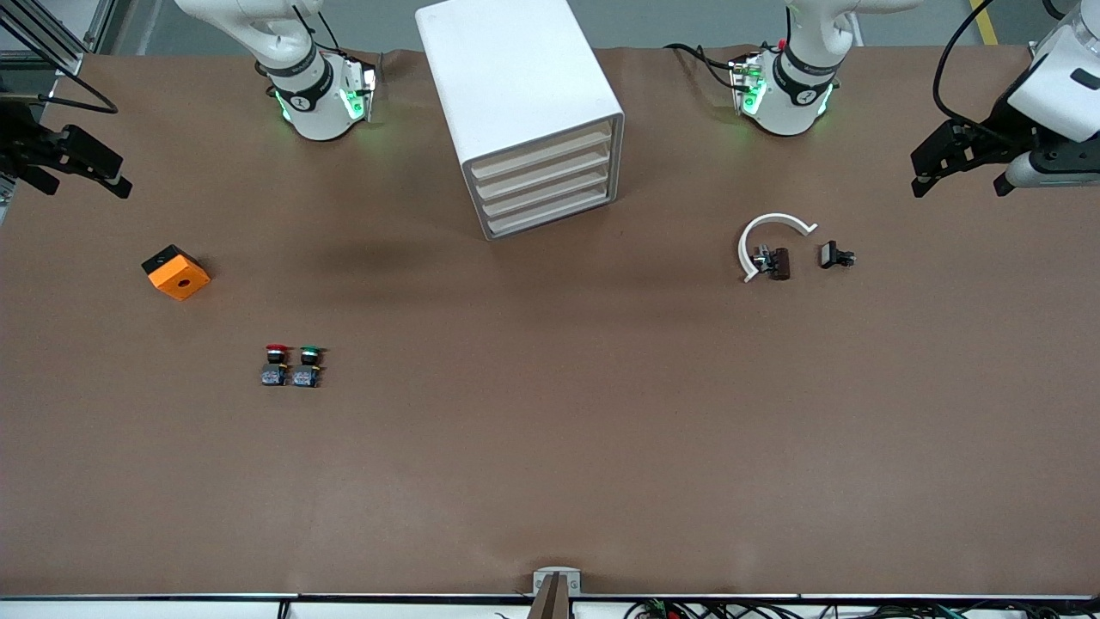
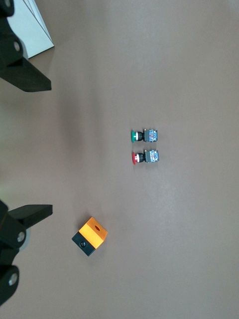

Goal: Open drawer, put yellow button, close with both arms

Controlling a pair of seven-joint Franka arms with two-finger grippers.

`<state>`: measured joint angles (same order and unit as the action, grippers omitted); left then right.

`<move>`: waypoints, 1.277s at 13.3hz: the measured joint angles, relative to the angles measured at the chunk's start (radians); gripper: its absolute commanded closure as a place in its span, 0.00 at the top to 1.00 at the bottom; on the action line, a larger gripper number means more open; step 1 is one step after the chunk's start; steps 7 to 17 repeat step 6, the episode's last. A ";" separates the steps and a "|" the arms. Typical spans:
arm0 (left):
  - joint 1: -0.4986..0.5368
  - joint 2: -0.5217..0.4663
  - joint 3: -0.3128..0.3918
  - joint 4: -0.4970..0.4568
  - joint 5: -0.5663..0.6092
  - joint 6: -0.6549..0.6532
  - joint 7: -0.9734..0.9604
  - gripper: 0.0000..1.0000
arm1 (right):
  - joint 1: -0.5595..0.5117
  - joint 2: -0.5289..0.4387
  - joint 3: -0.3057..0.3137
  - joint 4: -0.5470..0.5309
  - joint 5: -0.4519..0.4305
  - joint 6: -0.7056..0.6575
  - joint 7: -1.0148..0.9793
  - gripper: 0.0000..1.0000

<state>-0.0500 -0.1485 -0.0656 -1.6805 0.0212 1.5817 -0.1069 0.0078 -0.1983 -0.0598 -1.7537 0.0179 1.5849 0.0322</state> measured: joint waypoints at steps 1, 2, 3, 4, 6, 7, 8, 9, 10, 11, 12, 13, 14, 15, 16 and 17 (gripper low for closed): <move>0.004 0.000 0.003 0.000 0.000 -0.003 0.000 1.00 | 0.000 0.000 0.001 0.000 0.000 0.000 0.000 1.00; 0.007 0.000 0.005 0.000 0.000 -0.004 0.000 1.00 | 0.000 -0.001 0.002 0.000 0.000 0.001 0.000 1.00; 0.007 0.001 0.006 0.001 0.000 -0.004 0.000 1.00 | 0.000 -0.001 0.003 0.000 0.000 0.002 0.000 1.00; 0.007 0.002 0.006 0.002 0.000 -0.004 0.000 1.00 | 0.000 -0.002 0.005 0.000 0.000 0.002 0.000 1.00; 0.007 0.007 0.006 0.008 0.000 -0.004 0.000 1.00 | 0.000 -0.002 0.007 0.000 -0.004 0.004 0.000 1.00; 0.007 0.007 0.006 0.008 0.000 -0.004 0.000 1.00 | 0.000 -0.002 0.007 0.000 -0.004 0.004 0.000 1.00; 0.007 0.007 0.006 0.008 0.000 -0.004 0.000 1.00 | 0.000 -0.002 0.007 0.000 -0.004 0.004 0.000 1.00; 0.007 0.007 0.006 0.008 0.000 -0.004 0.000 1.00 | 0.000 -0.002 0.007 0.000 -0.004 0.004 0.000 1.00; 0.007 0.007 0.006 0.008 0.000 -0.004 0.000 1.00 | 0.000 -0.002 0.007 0.000 -0.004 0.004 0.000 1.00; 0.007 0.007 0.006 0.008 0.000 -0.004 0.000 1.00 | 0.000 -0.002 0.007 0.000 -0.004 0.004 0.000 1.00; 0.007 0.007 0.006 0.008 0.000 -0.004 0.000 1.00 | 0.000 -0.002 0.007 0.000 -0.004 0.004 0.000 1.00; 0.007 0.007 0.006 0.008 0.000 -0.004 0.000 1.00 | 0.000 -0.002 0.007 0.000 -0.004 0.004 0.000 1.00; 0.007 0.007 0.006 0.008 0.000 -0.004 0.000 1.00 | 0.000 -0.002 0.007 0.000 -0.004 0.004 0.000 1.00; 0.007 0.007 0.006 0.008 0.000 -0.004 0.000 1.00 | 0.000 -0.002 0.007 0.000 -0.004 0.004 0.000 1.00; 0.007 0.007 0.006 0.008 0.000 -0.004 0.000 1.00 | 0.000 -0.002 0.007 0.000 -0.004 0.004 0.000 1.00; 0.007 0.007 0.006 0.008 0.000 -0.004 0.000 1.00 | 0.000 -0.002 0.007 0.000 -0.004 0.004 0.000 1.00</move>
